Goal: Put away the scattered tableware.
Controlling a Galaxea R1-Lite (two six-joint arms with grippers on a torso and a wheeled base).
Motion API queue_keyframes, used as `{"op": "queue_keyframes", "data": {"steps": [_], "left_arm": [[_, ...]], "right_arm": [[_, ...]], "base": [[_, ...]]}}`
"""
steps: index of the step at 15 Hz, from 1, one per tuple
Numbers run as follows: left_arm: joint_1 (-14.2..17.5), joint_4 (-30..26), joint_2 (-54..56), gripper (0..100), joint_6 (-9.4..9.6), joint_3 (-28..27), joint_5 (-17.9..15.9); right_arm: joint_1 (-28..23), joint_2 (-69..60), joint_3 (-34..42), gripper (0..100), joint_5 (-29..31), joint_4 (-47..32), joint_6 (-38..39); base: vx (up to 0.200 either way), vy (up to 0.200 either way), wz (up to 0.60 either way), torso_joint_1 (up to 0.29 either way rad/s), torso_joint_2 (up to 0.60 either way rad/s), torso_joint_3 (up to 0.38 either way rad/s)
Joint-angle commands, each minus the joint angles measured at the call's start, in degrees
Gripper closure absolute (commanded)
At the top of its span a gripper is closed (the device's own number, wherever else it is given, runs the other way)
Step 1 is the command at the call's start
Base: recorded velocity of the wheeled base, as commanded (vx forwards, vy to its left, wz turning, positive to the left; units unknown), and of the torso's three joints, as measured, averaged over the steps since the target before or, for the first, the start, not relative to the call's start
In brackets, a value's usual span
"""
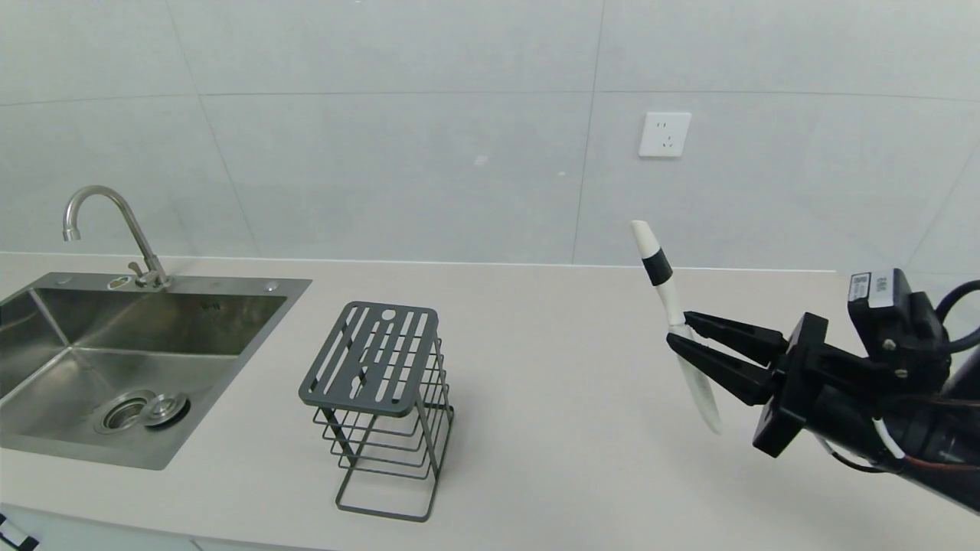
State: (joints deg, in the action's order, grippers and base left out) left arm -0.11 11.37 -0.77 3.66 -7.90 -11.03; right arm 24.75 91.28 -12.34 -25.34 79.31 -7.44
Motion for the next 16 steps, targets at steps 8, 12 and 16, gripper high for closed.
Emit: {"op": "queue_keyframes", "data": {"steps": [8, 12, 16], "left_arm": [[-11.05, 8.05, -29.55, 0, -20.36, -9.94, -17.00], [-21.25, 20.27, -46.08, 0, -14.47, -11.08, -22.01], [-26.70, 37.76, -66.73, 0, -5.06, -11.70, -21.66]], "right_arm": [[1.09, -0.93, 1.44, 100, -4.89, 2.60, -0.30], [1.09, -0.23, 1.35, 100, -7.79, 4.71, 0.05], [1.09, 0.12, 1.17, 100, -7.79, 4.71, 0.05]], "base": [[0.000, 0.000, 0.00, 0.000, 0.00, 0.000], [0.000, 0.000, 0.00, 0.000, 0.00, 0.000], [0.000, 0.000, 0.00, 0.000, 0.00, 0.000]]}}
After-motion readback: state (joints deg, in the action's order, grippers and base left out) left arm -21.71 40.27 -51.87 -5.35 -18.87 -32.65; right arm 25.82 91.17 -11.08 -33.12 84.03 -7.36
